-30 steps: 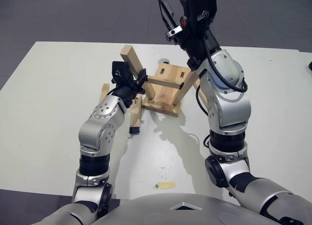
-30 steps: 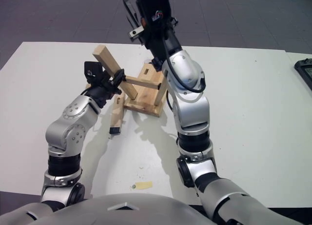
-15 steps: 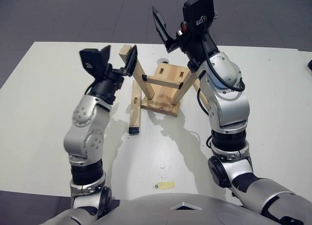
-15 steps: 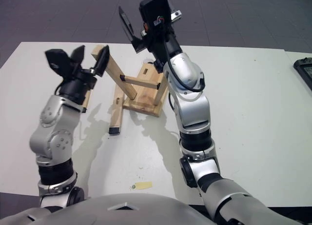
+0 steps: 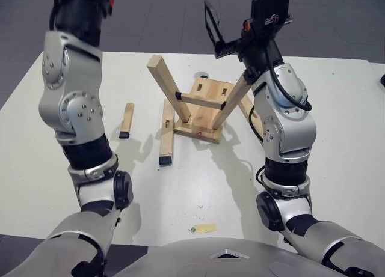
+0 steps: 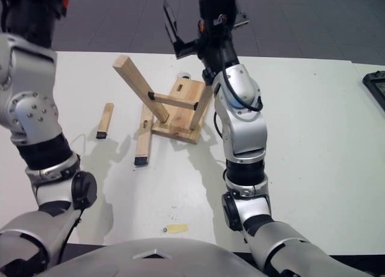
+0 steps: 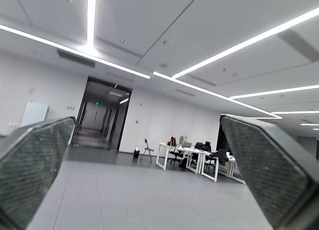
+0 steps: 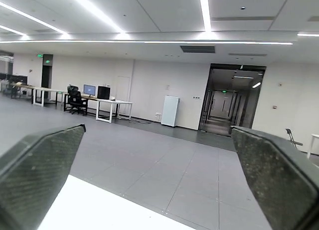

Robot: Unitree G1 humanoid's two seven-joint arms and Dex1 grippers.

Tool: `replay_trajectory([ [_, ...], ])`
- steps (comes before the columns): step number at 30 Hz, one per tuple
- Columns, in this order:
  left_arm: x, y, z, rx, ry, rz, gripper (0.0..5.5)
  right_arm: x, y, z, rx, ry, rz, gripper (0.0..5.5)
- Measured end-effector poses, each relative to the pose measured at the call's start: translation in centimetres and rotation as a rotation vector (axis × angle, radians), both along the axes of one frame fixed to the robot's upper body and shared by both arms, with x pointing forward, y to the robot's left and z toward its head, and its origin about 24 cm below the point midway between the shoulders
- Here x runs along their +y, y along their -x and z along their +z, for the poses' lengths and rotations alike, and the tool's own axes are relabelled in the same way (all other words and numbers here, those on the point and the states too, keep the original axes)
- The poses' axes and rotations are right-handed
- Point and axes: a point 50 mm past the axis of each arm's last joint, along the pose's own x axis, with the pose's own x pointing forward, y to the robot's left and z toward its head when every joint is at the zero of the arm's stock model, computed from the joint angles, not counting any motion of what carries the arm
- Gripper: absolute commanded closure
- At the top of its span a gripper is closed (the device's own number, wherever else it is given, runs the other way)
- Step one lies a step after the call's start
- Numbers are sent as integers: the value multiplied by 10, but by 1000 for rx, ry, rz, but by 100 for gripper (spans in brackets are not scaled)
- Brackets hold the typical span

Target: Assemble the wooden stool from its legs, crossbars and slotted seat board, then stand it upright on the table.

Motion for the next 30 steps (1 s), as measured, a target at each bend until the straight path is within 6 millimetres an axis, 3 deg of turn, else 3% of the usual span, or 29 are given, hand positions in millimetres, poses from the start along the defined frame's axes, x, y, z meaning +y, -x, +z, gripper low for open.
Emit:
replay_trajectory([
  [2, -11, -6, -22, 128, -127, -16, 10, -3, 0, 1, 1, -17, -21, 12],
  [5, -17, -6, -84, 391, -278, -33, 10, -5, 0, 3, 4, -23, -19, 12],
  [9, -18, 5, -91, 387, -329, -14, 10, -11, -2, 4, 17, -23, -27, 12],
  [11, -26, 3, -118, 490, -335, -53, 10, -13, -2, 4, 20, -16, -28, 12],
  [12, -31, 2, -121, 488, -306, -68, 10, -13, -3, 3, 23, -9, -28, 12],
  [16, -40, 0, -115, 426, -222, -83, 10, -9, -2, 0, 27, 11, -12, 12],
  [22, -8, 9, -35, 72, -104, 73, 10, -10, -4, -6, 38, 30, -20, 12],
  [26, 3, 13, 2, -60, -62, 122, 10, -12, -5, -5, 25, 24, -32, 12],
  [28, 2, 8, 9, -63, -56, 135, 10, -14, -5, -5, 24, 15, -47, 12],
  [30, -11, -8, -5, 60, -157, 122, 10, -17, -6, -5, 24, 5, -63, 12],
])
